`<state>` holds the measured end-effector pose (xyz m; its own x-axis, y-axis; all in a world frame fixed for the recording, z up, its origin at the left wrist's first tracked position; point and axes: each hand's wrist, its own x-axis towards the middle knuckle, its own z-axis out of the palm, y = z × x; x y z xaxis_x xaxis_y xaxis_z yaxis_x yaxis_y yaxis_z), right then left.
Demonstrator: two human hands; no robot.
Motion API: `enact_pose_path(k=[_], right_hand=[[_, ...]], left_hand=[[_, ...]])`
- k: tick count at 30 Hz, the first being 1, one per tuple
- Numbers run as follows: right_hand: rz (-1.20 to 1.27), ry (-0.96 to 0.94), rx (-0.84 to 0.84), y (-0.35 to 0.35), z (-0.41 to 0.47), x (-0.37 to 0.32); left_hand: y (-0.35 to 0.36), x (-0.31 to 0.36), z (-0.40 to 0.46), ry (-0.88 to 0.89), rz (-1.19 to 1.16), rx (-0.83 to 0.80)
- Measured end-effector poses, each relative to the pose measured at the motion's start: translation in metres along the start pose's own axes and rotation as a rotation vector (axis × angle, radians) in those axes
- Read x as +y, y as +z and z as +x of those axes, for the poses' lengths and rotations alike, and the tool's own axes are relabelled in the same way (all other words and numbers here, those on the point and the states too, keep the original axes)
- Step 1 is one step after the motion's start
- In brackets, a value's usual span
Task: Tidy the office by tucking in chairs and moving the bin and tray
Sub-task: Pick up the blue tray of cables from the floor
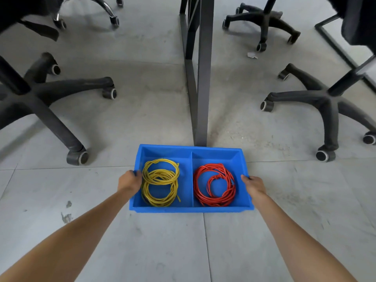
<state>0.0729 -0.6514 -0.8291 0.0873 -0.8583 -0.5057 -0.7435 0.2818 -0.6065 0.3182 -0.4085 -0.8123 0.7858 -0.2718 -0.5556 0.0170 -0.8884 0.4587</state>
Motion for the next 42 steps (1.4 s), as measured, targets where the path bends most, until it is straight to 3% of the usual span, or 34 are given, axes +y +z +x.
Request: enact_pose_path(k=[8,14,19,28,42], right_hand=[[0.043,0.095,0.132,0.004,-0.023,0.005],[0.079,0.035,0.172,-0.043,-0.079,-0.035],[0.067,0.064,0.146,-0.122,-0.148,-0.089],[0.098,0.212,0.192,-0.328,-0.298,-0.195],[0.055,-0.044,0.210,-0.579,-0.477,-0.346]], left_hand=[[-0.006,-0.017,-0.031,0.081,-0.055,0.235],[-0.056,0.010,-0.083,0.126,-0.091,0.262],[-0.118,0.050,-0.160,0.143,-0.028,0.262],[-0.255,0.162,-0.336,0.198,0.044,0.161],[-0.445,0.303,-0.554,0.269,-0.092,0.258]])
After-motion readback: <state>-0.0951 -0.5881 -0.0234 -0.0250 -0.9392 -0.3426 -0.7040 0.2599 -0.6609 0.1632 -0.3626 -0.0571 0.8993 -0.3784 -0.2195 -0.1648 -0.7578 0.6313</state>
